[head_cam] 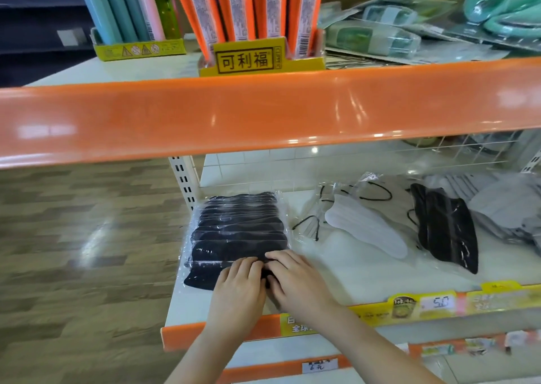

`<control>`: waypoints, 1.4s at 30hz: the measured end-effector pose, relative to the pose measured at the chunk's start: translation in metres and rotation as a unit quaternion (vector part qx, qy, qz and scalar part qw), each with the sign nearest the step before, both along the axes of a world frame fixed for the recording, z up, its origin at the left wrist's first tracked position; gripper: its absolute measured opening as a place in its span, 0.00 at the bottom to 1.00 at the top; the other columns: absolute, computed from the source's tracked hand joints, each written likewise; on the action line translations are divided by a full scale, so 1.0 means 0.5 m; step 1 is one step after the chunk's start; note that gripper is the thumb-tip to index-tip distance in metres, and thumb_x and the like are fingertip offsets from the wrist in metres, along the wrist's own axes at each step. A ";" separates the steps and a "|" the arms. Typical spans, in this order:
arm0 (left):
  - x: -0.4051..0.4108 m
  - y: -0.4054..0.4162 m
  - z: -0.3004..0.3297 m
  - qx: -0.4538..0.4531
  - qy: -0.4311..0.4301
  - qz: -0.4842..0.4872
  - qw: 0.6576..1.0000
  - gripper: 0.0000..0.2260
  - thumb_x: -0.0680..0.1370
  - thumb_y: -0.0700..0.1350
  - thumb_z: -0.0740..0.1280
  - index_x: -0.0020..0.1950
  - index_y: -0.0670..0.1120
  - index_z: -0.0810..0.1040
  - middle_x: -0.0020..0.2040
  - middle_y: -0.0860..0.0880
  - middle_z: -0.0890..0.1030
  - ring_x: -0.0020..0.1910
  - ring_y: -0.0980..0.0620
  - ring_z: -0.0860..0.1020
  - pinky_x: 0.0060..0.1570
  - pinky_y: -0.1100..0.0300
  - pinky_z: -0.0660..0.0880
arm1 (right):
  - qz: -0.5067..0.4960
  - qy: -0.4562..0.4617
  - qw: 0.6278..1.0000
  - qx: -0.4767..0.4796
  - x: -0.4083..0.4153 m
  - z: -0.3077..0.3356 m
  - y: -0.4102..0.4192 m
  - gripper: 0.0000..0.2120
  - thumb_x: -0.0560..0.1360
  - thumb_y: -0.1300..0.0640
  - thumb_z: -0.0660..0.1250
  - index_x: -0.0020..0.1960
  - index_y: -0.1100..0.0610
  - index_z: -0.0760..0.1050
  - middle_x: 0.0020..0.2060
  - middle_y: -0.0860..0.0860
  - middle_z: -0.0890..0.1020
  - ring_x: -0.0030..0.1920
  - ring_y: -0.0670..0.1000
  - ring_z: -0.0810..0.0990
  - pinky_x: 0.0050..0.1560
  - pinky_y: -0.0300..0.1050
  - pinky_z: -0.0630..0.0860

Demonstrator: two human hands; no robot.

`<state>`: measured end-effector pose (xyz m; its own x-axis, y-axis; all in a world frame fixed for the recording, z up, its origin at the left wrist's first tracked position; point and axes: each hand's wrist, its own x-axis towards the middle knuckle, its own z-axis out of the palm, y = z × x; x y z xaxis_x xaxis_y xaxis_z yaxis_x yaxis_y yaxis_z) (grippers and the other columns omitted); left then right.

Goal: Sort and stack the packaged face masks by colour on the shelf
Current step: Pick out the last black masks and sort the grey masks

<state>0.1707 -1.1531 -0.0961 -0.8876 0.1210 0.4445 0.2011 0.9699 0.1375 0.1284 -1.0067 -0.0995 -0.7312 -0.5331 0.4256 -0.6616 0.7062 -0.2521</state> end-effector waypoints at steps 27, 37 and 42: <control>-0.162 0.532 0.021 0.047 -0.072 -0.088 0.992 0.14 0.68 0.44 0.56 0.43 0.50 0.81 0.41 0.54 0.80 0.40 0.51 0.80 0.32 0.60 0.77 | -0.220 -0.005 0.975 -0.018 -0.107 0.028 0.546 0.10 0.71 0.55 0.62 0.49 0.55 0.79 0.48 0.50 0.79 0.47 0.53 0.80 0.43 0.47 0.79; -0.191 0.661 0.007 0.053 -0.095 -0.085 0.990 0.16 0.69 0.46 0.58 0.52 0.49 0.81 0.52 0.52 0.81 0.51 0.51 0.80 0.40 0.57 0.78 | -0.299 -0.051 0.953 0.016 -0.145 -0.013 0.649 0.23 0.61 0.52 0.80 0.51 0.59 0.77 0.51 0.58 0.79 0.47 0.60 0.80 0.41 0.53 0.79; -0.196 0.658 -0.017 0.056 -0.116 -0.092 0.987 0.22 0.63 0.41 0.75 0.57 0.48 0.80 0.57 0.49 0.80 0.57 0.48 0.78 0.46 0.54 0.79 | -0.323 -0.050 0.945 -0.029 -0.151 -0.021 0.647 0.27 0.63 0.50 0.78 0.55 0.62 0.75 0.55 0.61 0.76 0.52 0.63 0.76 0.45 0.56 0.79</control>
